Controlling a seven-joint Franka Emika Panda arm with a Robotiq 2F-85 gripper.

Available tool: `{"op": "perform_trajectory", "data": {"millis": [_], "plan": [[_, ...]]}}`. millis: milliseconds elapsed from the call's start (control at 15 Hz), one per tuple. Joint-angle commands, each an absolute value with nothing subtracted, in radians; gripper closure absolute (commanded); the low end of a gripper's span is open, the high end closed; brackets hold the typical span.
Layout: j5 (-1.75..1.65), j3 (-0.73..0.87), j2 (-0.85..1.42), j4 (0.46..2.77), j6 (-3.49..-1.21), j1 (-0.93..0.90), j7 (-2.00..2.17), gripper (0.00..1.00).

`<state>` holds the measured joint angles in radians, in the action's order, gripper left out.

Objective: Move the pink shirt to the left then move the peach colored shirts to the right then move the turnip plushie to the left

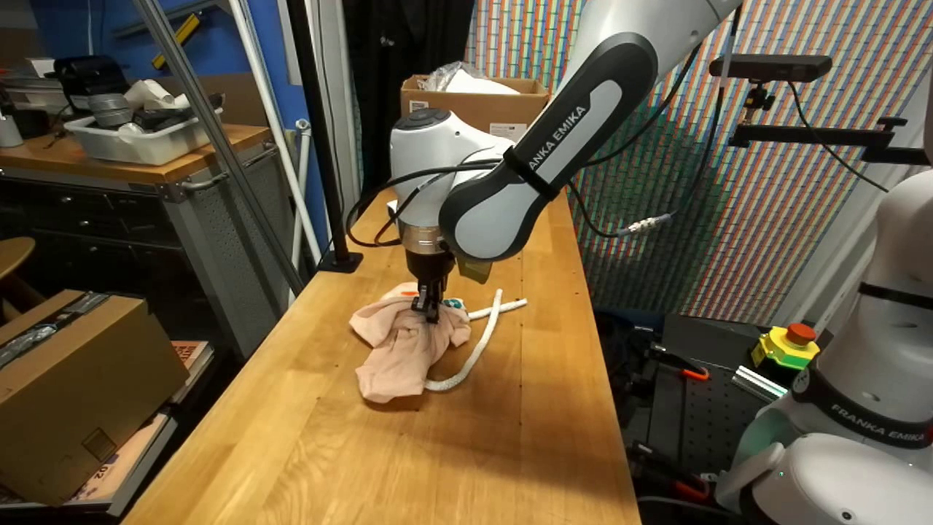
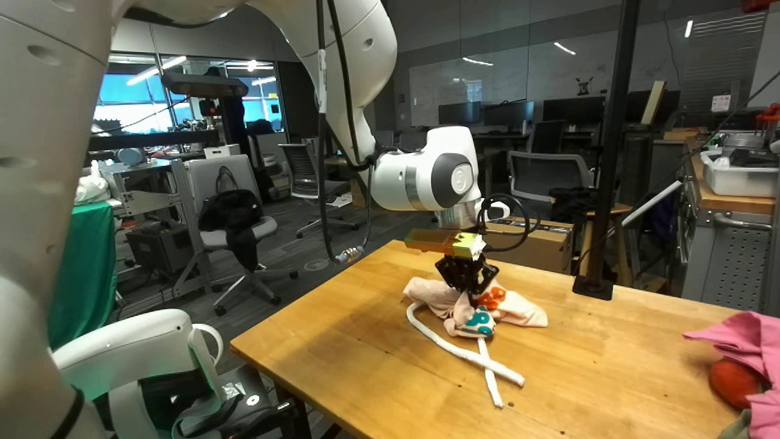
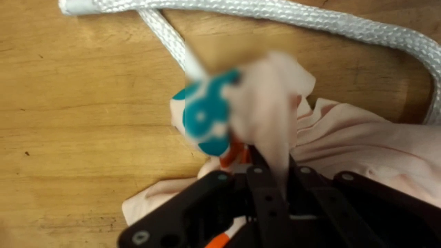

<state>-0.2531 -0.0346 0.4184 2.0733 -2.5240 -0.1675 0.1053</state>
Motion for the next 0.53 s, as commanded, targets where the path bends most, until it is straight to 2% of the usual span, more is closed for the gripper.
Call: {"op": "perform_trajectory", "data": {"millis": [0, 467], "plan": [[-0.284, -0.011, 0.369, 2.076, -2.509, -0.192, 0.144, 0.92], [-0.344, -0.011, 0.271, 2.044, -2.423, -0.201, 0.176, 0.93]]}}
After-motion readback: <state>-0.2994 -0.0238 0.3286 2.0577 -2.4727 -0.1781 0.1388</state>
